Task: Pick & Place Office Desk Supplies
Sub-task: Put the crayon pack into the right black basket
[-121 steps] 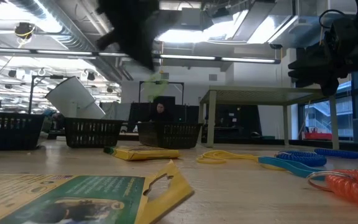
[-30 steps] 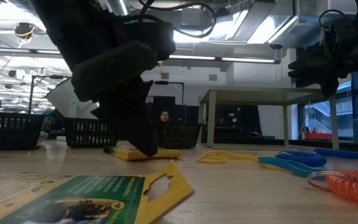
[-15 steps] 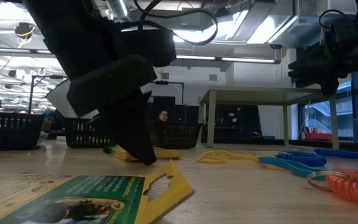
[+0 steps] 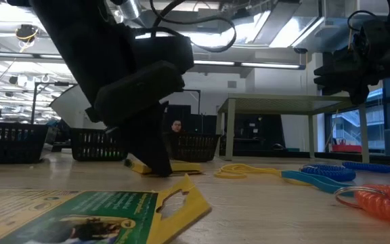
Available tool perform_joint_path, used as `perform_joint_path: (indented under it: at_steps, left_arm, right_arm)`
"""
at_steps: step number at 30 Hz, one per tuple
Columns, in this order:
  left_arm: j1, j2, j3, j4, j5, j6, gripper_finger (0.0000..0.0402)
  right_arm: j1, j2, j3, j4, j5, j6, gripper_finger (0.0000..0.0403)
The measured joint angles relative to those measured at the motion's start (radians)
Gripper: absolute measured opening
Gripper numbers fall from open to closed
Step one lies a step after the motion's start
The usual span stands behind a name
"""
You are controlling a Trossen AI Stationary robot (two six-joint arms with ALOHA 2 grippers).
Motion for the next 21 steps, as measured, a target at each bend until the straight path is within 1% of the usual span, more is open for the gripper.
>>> perform_joint_path:
  at_steps: [3, 7, 14, 15, 18, 21]
  left_arm:
    - [0.003, -0.027, -0.007, -0.029, -0.023, 0.028, 0.0002]
    - [0.003, -0.066, -0.004, -0.022, -0.052, 0.039, 0.0001]
    - [0.002, -0.079, -0.004, -0.015, -0.088, 0.042, 0.0001]
    - [0.002, -0.079, -0.004, -0.016, -0.083, 0.042, 0.0002]
    - [0.002, -0.079, -0.003, -0.013, -0.023, 0.042, 0.0006]
    - [0.002, -0.079, -0.003, -0.009, 0.007, 0.042, 0.0019]
  right_arm:
    - [0.000, 0.000, 0.000, 0.000, 0.000, 0.000, 0.0131]
    - [0.000, 0.000, 0.000, 0.000, 0.000, 0.000, 0.0131]
    - [0.000, 0.000, 0.000, 0.000, -0.002, 0.000, 0.0131]
    - [0.000, 0.000, 0.000, 0.000, -0.002, 0.000, 0.0131]
    - [0.000, 0.000, 0.000, 0.000, -0.002, 0.000, 0.0131]
    - [0.000, 0.000, 0.000, 0.000, -0.002, 0.000, 0.0131]
